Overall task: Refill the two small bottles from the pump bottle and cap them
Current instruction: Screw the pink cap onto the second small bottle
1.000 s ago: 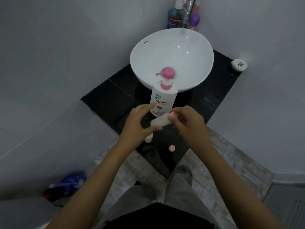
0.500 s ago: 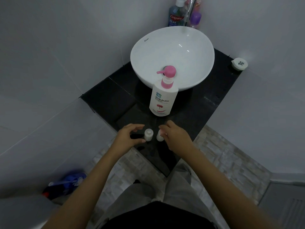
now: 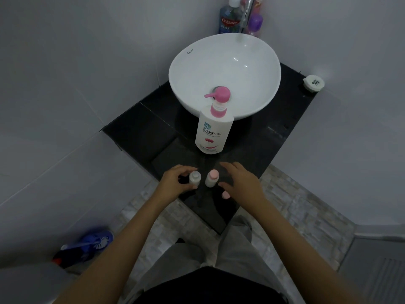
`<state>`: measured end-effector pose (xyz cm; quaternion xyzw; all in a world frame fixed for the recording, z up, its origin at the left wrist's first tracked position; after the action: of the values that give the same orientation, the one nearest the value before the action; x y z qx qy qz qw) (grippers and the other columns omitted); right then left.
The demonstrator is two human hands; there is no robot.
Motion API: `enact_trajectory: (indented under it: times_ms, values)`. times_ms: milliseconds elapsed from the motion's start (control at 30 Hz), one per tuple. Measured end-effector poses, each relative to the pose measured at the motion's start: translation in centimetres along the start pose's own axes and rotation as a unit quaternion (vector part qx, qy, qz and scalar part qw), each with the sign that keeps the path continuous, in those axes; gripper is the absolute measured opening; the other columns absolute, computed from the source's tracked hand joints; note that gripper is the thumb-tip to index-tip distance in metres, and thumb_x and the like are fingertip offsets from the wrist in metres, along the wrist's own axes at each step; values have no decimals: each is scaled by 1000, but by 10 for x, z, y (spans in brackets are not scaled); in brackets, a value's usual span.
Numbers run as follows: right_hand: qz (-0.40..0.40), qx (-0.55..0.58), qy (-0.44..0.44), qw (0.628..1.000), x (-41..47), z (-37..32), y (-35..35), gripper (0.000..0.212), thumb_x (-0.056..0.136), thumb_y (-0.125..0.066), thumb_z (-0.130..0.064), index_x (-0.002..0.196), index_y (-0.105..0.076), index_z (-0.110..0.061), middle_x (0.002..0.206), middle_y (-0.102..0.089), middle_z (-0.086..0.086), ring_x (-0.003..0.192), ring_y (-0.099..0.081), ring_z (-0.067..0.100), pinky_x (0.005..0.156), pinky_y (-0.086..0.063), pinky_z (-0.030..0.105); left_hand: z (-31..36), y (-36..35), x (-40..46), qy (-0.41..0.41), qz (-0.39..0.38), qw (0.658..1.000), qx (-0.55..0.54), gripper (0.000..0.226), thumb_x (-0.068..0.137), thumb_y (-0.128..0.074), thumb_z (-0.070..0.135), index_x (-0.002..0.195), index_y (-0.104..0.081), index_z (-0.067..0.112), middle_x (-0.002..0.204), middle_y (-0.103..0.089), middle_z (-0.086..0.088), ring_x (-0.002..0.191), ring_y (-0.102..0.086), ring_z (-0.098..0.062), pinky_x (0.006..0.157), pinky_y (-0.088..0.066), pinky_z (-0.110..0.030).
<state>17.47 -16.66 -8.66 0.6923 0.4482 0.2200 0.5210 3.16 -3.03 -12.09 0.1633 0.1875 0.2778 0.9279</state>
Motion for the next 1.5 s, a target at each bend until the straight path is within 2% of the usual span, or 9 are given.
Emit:
enact_trajectory:
  times_ms: [233, 467, 667, 833, 967, 1133, 1233, 1400, 1500]
  values:
    - [-61, 16, -56, 996, -13, 20, -18, 51, 86, -62, -41, 132, -50, -21, 124, -52, 1, 102, -59, 18, 77, -48, 27, 0, 0, 3, -4, -6, 1000, -20, 37, 73, -75, 3, 103, -66, 22, 105, -63, 2, 95, -57, 3, 81, -41, -1]
    - [-125, -41, -62, 989, -15, 20, -38, 46, 87, -61, -39, 127, -50, -19, 125, -50, 5, 103, -59, 23, 76, -48, 30, 16, 24, -4, -24, 34, 997, -68, 38, 78, -71, 5, 114, -63, 16, 117, -64, -2, 109, -60, -13, 97, -46, -26]
    - [-123, -3, -74, 990, -11, 19, -45, 20, 92, -55, -24, 104, -59, -8, 109, -56, 10, 92, -59, 25, 69, -42, 30, 41, 41, -15, -43, 54, 991, -118, 43, 83, -64, 3, 125, -57, 11, 119, -59, 5, 100, -59, 9, 82, -48, -8]
    - [-83, 79, -115, 987, -4, 21, -24, 20, 93, -52, -17, 104, -65, -6, 106, -59, 11, 94, -59, 23, 80, -46, 30, 56, 42, -19, -46, 43, 986, -152, 45, 87, -59, 6, 130, -51, 19, 112, -54, 21, 93, -55, 22, 69, -45, 0]
    - [24, 299, -154, 941, -2, 13, 34, 25, 86, -67, -20, 110, -64, -17, 91, -65, -4, 77, -62, 10, 65, -46, 19, 68, 42, -20, -42, 48, 979, -191, 36, 86, -62, 9, 115, -53, 28, 99, -65, 24, 93, -62, 12, 70, -49, -7]
    - [83, 473, -22, 877, -5, -27, 116, 22, 78, -73, -16, 98, -71, -26, 84, -75, -6, 71, -68, 9, 55, -50, 14, 90, 37, -23, -63, 11, 973, -220, 27, 82, -62, 27, 108, -57, 33, 101, -67, 24, 96, -64, 0, 74, -52, -12]
    - [78, 422, 21, 903, -6, -44, 132, 29, 80, -73, -14, 108, -70, -17, 91, -74, -1, 77, -67, 15, 62, -49, 13, 100, 33, -26, -77, -18, 972, -221, 30, 80, -59, 35, 110, -58, 37, 104, -65, 21, 101, -62, -8, 83, -53, -20]
    - [62, 332, 64, 939, -7, -57, 133, 25, 83, -71, -16, 108, -70, -19, 96, -70, -7, 80, -63, 5, 74, -53, 15, 114, 32, -31, -114, -40, 976, -184, 29, 87, -54, 24, 116, -57, 26, 101, -62, 28, 96, -58, 7, 80, -47, -9]
    - [46, 318, 78, 944, -6, -56, 134, 24, 82, -69, -18, 105, -68, -25, 94, -68, -10, 79, -63, 5, 73, -52, 13, 115, 33, -32, -117, -34, 978, -168, 30, 91, -53, 16, 120, -57, 20, 108, -62, 20, 99, -57, 7, 81, -46, -9]
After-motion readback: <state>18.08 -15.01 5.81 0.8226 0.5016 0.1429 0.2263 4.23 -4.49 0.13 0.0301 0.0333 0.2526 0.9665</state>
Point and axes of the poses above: each hand's wrist, its own x-axis towards the middle knuckle, its own y-axis out of the back of the hand, z = x × y, the point moved 4 cm from there along x, towards the middle knuckle
